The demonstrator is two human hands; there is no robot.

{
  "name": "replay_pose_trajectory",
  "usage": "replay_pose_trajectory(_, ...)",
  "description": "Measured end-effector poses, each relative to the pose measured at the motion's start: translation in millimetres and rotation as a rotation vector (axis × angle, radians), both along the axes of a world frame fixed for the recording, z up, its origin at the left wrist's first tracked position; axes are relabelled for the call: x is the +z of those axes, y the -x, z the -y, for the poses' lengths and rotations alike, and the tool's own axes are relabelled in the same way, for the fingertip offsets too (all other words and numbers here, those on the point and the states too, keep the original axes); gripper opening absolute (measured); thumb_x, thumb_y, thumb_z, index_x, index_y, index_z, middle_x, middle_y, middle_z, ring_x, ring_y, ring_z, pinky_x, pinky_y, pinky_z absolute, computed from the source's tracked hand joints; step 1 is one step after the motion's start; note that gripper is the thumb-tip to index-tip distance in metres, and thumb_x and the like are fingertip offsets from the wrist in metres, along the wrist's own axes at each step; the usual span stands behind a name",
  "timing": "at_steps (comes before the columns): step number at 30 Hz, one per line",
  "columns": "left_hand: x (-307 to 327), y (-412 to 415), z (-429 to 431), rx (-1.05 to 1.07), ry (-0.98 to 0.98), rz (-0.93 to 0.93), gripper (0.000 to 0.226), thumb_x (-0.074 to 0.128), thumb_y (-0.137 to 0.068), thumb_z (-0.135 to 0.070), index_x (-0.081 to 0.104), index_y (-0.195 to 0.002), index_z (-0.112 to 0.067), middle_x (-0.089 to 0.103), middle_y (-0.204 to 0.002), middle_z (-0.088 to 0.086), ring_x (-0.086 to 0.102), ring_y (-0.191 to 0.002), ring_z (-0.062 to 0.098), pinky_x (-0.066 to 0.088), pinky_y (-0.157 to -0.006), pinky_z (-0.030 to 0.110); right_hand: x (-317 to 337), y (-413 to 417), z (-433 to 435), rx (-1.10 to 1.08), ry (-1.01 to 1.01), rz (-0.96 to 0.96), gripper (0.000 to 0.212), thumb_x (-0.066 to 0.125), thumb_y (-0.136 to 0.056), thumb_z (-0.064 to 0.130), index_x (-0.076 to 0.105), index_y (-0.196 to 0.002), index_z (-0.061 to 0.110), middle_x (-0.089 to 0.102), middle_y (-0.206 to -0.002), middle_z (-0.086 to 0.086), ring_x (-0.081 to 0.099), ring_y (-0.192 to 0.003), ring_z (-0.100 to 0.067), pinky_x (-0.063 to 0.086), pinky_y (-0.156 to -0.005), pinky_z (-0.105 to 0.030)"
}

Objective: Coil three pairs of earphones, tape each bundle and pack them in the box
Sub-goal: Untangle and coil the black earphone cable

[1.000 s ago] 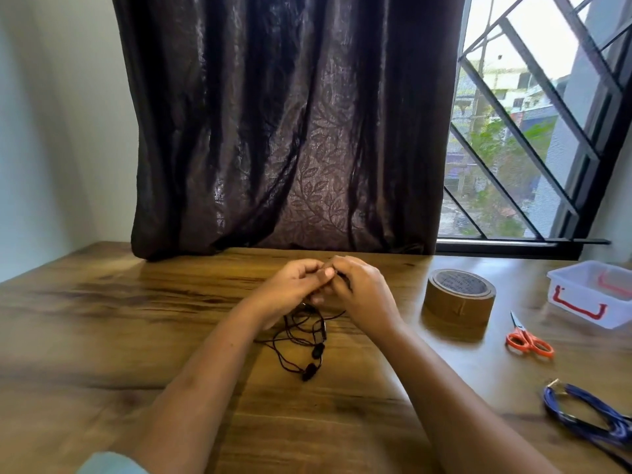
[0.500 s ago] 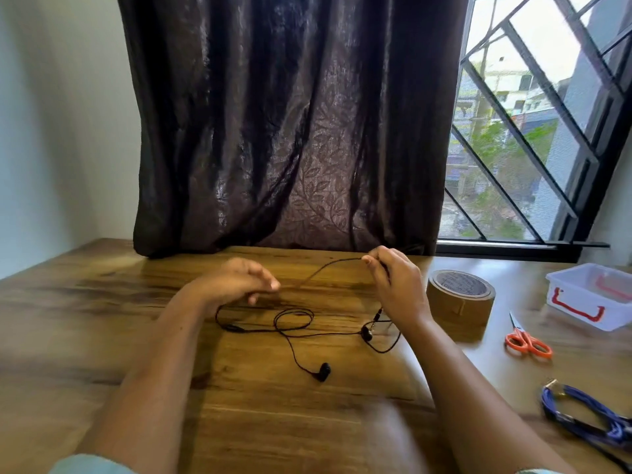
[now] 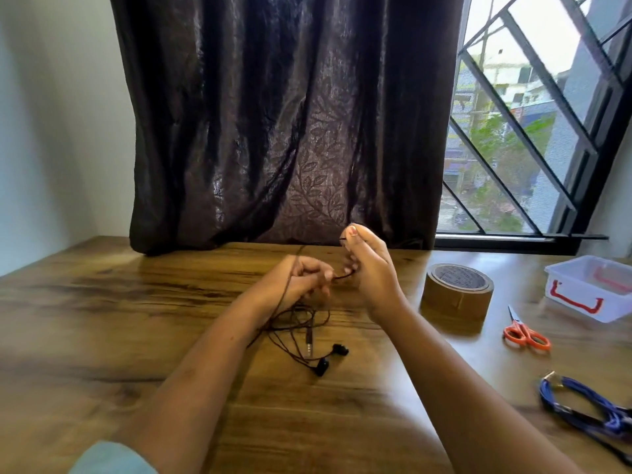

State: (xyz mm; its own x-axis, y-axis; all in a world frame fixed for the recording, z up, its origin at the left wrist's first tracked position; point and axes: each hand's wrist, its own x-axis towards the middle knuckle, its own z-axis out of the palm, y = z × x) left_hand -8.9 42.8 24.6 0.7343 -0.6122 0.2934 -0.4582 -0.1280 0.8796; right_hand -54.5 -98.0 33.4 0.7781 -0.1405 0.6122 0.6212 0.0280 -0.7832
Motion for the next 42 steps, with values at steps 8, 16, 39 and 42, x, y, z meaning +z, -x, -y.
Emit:
replay_pose_trajectory(8,3,-27,-38,0.191,-0.077,0.143,0.020,0.070,-0.077,-0.048,0.068,-0.070,-0.029,0.060,-0.075,-0.006,0.056,-0.078,0.009,0.044,-0.081,0.031,11,4,39,0.067,-0.648,-0.002,0.037,0.035,-0.101,0.021,0.032,-0.063,0.021,0.025,-0.047,0.009,0.021,-0.036,-0.003,0.021,-0.033,-0.015)
replay_pose_trajectory(16,-6,-33,-44,0.358,-0.193,0.345,0.019,0.045,-0.097,-0.033,0.049,-0.079,-0.033,0.059,-0.064,-0.008,0.062,-0.059,0.007,0.049,-0.068,0.031,-20,-5,68,-0.673,0.466,-0.020,0.048,0.057,-0.088,0.017,0.035,-0.046,0.023,0.031,-0.042,0.013,0.029,-0.045,-0.003,0.025,-0.051,-0.028)
replay_pose_trajectory(39,-8,-32,-38,0.427,-0.326,0.496,0.026,0.040,-0.099,-0.031,0.062,-0.113,-0.027,0.068,-0.105,-0.007,0.062,-0.095,0.010,0.049,-0.082,0.031,-19,-18,60,-0.676,-0.156,-0.234,0.034,0.037,-0.101,0.016,0.055,-0.073,0.020,0.047,-0.065,-0.001,0.046,-0.058,-0.015,0.044,-0.053,-0.030)
replay_pose_trajectory(42,-1,-30,-47,0.307,-0.054,0.040,0.028,0.034,-0.102,-0.021,0.060,-0.112,-0.029,0.070,-0.096,0.000,0.063,-0.075,0.012,0.046,-0.067,0.027,-26,-22,69,-0.787,-0.210,-0.317,0.035,0.036,-0.098,0.015,0.054,-0.069,0.023,0.051,-0.071,-0.005,0.050,-0.069,-0.025,0.045,-0.065,-0.040)
